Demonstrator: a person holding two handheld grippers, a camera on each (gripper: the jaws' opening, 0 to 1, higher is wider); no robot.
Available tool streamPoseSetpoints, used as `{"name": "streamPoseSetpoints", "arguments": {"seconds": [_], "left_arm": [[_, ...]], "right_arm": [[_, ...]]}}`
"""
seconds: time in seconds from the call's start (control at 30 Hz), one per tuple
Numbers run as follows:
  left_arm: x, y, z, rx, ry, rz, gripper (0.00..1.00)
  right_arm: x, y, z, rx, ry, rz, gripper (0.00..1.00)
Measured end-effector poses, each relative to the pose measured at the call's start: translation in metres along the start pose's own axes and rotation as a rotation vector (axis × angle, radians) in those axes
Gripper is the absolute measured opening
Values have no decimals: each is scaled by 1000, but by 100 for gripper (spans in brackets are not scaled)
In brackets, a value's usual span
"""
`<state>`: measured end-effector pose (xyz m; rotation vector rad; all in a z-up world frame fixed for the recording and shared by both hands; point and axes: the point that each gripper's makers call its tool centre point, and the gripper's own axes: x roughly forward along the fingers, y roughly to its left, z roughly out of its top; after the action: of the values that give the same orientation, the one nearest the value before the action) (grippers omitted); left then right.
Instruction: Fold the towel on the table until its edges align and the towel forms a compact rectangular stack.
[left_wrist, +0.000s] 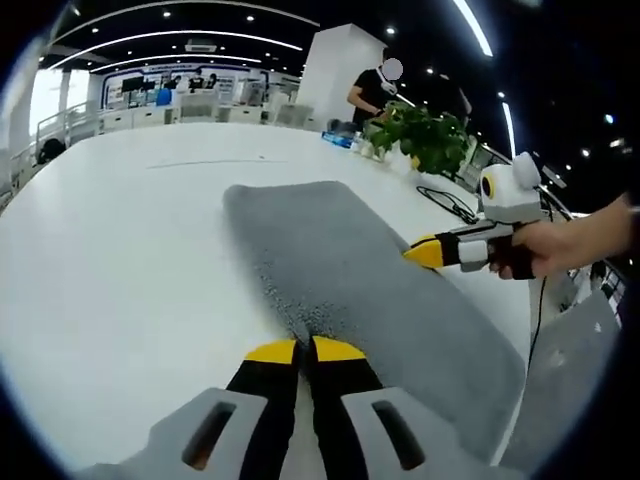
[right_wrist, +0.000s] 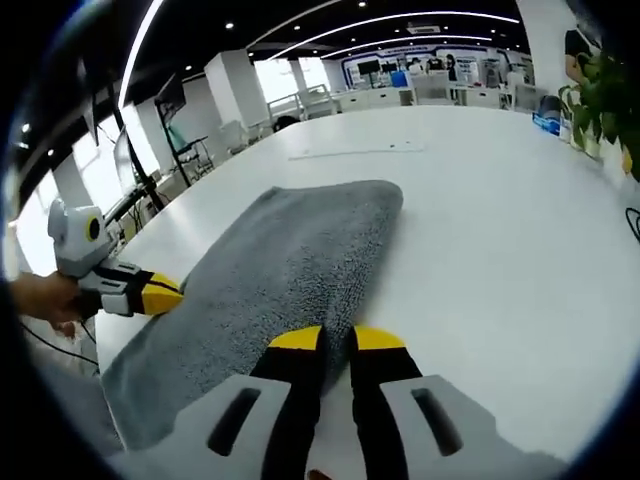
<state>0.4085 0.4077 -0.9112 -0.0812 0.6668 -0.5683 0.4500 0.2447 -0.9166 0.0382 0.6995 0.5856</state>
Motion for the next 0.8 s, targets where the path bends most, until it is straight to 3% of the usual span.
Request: {"name": "streamPoseSetpoints", "arguments": {"seconds": [0.07, 0.17, 0.33, 0.8], "left_arm": [[-1, -1, 0, 0, -7, -8, 4], [0, -1, 0, -1, -20, -12, 4], [0, 0, -1, -26, -55, -3, 4], [0, 1, 0, -27, -55, 16, 4]], "right_arm": [[0, 0, 1, -1, -1, -2, 8], [0, -2, 0, 64, -14, 2, 7], [0, 2, 0, 11, -33, -28, 7], [0, 1, 3, 38, -90, -41, 7]]}}
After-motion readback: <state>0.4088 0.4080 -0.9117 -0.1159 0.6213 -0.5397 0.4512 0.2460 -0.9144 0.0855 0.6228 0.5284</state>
